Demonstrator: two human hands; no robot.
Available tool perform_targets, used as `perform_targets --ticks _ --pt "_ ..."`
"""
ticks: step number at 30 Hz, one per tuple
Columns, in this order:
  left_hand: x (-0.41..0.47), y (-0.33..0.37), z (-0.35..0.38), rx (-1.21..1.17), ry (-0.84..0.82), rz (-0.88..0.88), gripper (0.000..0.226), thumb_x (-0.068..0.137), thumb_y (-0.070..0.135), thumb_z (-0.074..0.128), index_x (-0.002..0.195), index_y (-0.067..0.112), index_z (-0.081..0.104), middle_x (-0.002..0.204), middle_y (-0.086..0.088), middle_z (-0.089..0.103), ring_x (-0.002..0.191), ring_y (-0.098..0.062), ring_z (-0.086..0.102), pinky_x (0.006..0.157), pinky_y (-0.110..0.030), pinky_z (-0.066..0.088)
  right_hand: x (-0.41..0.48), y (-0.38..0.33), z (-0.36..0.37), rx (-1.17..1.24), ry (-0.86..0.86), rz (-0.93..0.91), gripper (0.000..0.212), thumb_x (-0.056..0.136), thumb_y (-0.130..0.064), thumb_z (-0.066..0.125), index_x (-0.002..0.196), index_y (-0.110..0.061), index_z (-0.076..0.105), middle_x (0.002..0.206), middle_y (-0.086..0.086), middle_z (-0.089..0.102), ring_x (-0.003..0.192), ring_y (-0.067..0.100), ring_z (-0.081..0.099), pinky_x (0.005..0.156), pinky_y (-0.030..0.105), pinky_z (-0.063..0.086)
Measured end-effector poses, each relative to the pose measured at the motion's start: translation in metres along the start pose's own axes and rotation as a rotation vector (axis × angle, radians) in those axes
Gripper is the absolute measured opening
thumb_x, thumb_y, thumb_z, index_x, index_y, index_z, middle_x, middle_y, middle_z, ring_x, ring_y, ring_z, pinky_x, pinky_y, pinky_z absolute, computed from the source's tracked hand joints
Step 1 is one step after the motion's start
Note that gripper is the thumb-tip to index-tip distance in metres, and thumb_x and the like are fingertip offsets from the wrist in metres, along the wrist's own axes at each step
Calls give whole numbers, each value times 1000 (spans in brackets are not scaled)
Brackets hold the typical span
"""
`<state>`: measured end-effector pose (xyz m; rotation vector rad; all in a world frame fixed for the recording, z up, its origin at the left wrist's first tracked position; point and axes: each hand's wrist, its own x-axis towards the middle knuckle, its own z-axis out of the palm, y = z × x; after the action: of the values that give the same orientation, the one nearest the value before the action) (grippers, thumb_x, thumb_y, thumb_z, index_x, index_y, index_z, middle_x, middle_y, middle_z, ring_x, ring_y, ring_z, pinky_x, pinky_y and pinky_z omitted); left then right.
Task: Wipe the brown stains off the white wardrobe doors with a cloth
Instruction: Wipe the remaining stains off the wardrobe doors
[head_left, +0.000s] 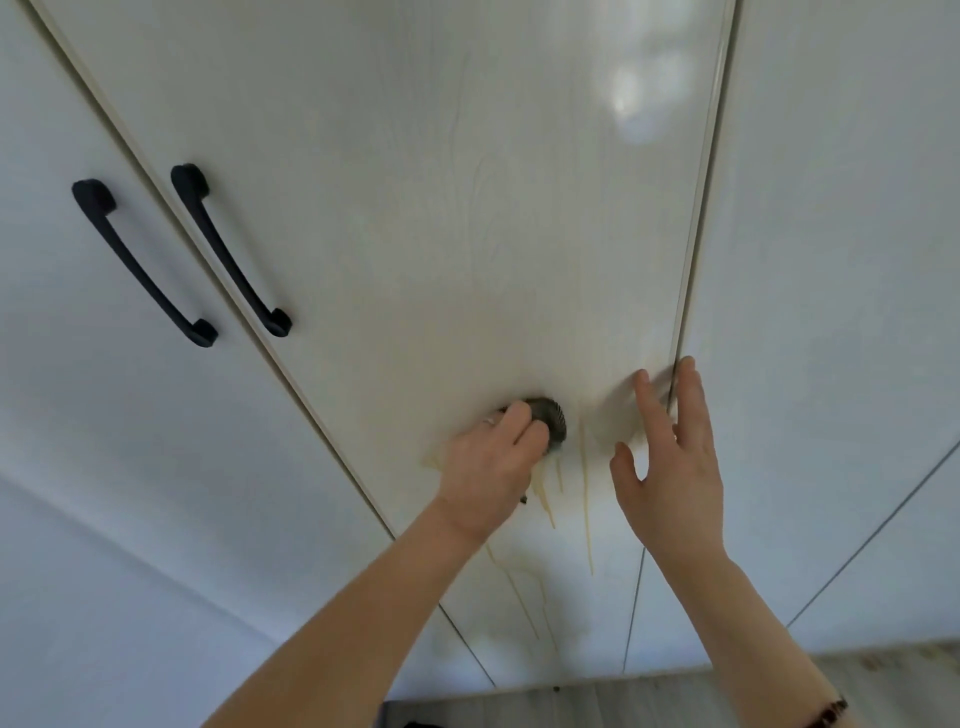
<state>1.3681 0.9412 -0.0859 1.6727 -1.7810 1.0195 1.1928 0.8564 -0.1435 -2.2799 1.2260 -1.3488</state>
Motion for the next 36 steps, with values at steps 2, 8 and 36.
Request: perform_targets --ticks 2,8,36 --pt "-9 -1 7 16 -68 89 28 52 -10 68 65 14 60 72 -4 59 44 -22 38 42 -27 26 0 3 -3 -21 -22 -16 88 83 -8 68 158 -29 26 168 0 1 154 20 9 90 52 55" --pt "87 -41 -43 56 431 -95 28 72 -9 62 70 17 55 79 2 53 48 -19 33 44 -26 22 -1 1 -3 -24 -18 -1 86 84 -8 67 158 -27 27 168 1 2 155 19 7 95 50 53" --pt "-4 56 46 -171 -255 -35 36 46 -9 81 64 15 61 75 -2 60 44 -22 47 38 -25 33 -33 44 -46 200 -55 178 61 96 -8 54 150 -32 41 152 -18 42 129 9 53 98 29 51"
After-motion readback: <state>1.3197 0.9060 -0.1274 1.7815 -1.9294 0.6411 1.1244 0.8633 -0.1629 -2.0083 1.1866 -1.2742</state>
